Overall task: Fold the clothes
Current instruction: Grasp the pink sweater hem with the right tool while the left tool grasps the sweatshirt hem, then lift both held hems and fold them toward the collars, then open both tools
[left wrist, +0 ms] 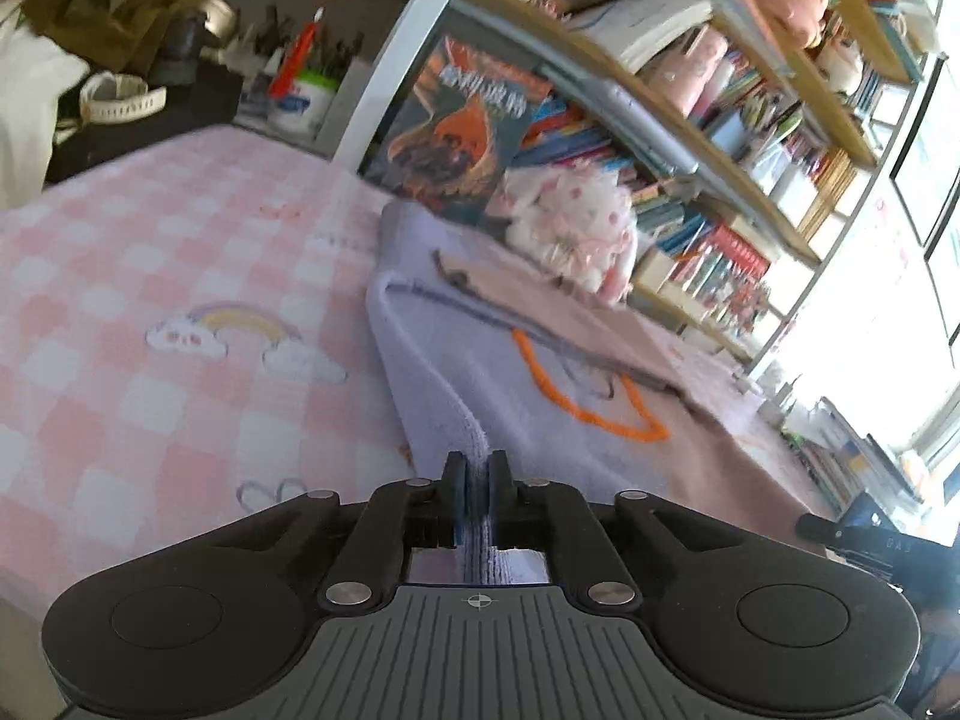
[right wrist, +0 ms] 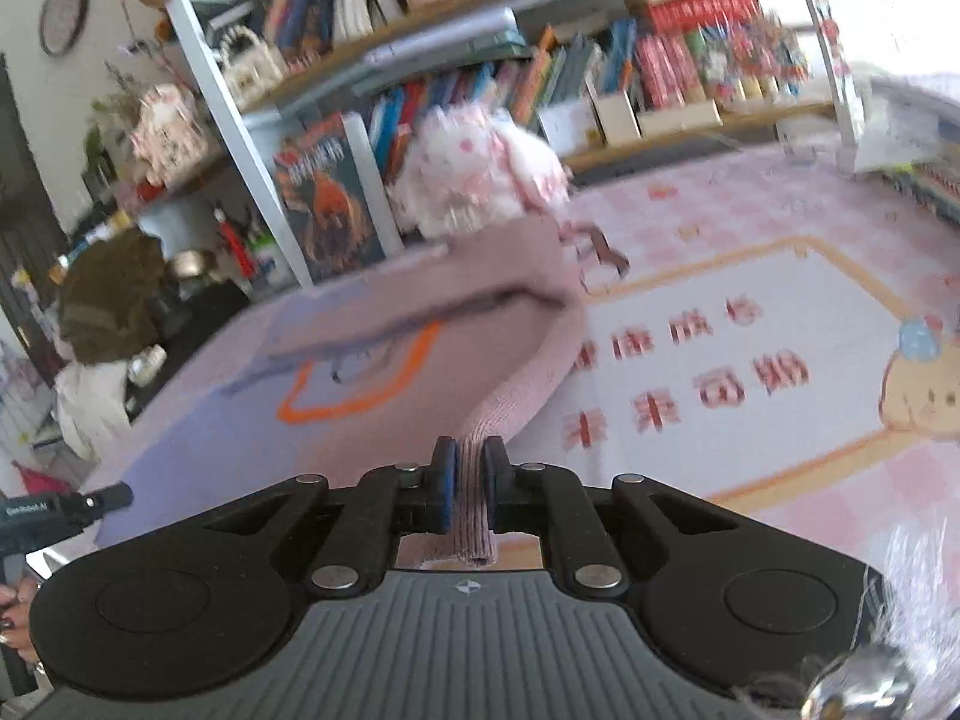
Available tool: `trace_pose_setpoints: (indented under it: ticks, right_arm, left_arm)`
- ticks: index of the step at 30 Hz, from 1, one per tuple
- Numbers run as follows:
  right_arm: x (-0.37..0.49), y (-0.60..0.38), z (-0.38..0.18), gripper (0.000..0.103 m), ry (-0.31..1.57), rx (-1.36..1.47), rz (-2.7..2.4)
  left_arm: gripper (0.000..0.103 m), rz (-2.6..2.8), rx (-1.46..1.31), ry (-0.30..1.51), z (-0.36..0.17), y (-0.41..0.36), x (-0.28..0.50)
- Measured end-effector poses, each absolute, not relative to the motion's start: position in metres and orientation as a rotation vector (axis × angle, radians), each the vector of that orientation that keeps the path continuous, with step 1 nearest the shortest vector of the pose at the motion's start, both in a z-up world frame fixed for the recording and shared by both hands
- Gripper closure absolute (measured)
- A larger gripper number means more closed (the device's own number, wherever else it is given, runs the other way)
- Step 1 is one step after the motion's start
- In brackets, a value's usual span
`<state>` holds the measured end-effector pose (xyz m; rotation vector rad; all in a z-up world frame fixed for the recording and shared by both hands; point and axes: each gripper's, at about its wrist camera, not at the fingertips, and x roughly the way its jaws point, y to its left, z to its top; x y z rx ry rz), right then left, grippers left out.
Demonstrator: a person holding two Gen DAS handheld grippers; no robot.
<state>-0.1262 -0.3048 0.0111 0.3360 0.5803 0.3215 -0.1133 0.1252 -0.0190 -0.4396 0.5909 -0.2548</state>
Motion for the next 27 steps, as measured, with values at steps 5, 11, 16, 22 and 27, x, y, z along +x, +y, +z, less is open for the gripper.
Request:
trace_pose_setpoints:
  ticks: [5, 11, 16, 22, 27]
  right_arm:
    - [-0.128, -0.309, -0.002, 0.089, 0.608, 0.368, 0.3]
    - [-0.127, -0.314, -0.012, 0.081, 0.626, 0.398, 0.282]
    - [-0.125, -0.314, -0.014, 0.08, 0.628, 0.415, 0.293]
    - [-0.121, -0.312, -0.015, 0.08, 0.639, 0.446, 0.344]
    - [-0.119, -0.312, -0.015, 0.089, 0.64, 0.429, 0.346]
  left_arm:
    - [0.06, -0.237, -0.434, 0.639, -0.024, 0.126, -0.114]
    - [0.047, -0.234, -0.42, 0.639, -0.022, 0.119, -0.116]
    - [0.04, -0.249, -0.369, 0.647, -0.02, 0.104, -0.113]
    - [0.081, -0.208, -0.369, 0.645, -0.024, 0.104, -0.112]
    - [0.094, -0.218, -0.445, 0.647, -0.029, 0.116, -0.114]
